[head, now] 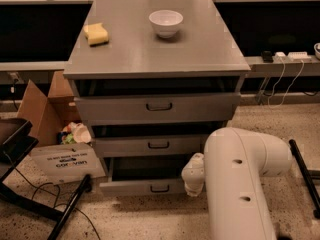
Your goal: Open bottom drawer
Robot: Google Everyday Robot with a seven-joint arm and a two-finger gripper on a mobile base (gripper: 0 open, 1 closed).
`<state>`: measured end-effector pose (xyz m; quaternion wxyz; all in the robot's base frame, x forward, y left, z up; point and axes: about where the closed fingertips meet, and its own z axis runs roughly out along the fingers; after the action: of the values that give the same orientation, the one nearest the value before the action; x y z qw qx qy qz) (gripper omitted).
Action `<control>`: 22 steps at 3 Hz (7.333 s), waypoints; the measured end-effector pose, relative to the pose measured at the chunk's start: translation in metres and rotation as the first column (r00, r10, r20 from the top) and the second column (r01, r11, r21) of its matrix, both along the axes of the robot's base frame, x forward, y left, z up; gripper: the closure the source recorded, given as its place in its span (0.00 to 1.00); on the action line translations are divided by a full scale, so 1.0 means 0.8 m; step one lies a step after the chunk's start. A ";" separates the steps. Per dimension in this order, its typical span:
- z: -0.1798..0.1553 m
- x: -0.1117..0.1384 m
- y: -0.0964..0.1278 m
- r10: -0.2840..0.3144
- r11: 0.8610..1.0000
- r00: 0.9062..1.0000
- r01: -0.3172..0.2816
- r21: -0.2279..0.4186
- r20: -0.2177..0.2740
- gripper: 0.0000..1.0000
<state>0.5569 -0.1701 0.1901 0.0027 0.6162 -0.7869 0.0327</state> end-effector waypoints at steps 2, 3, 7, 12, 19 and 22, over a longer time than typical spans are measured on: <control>0.019 0.005 0.000 0.000 1.000 1.000 0.000 0.000 0.000 1.00; 0.023 0.005 0.000 0.000 1.000 1.000 0.000 0.000 0.000 1.00; 0.022 0.005 0.000 0.000 1.000 1.000 0.000 0.000 0.000 0.15; -0.036 -0.122 -0.039 -0.077 0.993 0.976 0.057 -0.106 -0.201 0.41; -0.006 -0.152 -0.055 -0.124 0.988 0.969 0.101 -0.112 -0.213 1.00; 0.001 -0.184 -0.066 -0.166 0.983 0.960 0.144 -0.114 -0.226 1.00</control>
Offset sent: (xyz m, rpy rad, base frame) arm -0.2483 -0.1035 0.0087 -0.1816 0.3163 -0.2517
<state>0.4099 -0.2230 0.1905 0.1282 0.5513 -0.8244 -0.0027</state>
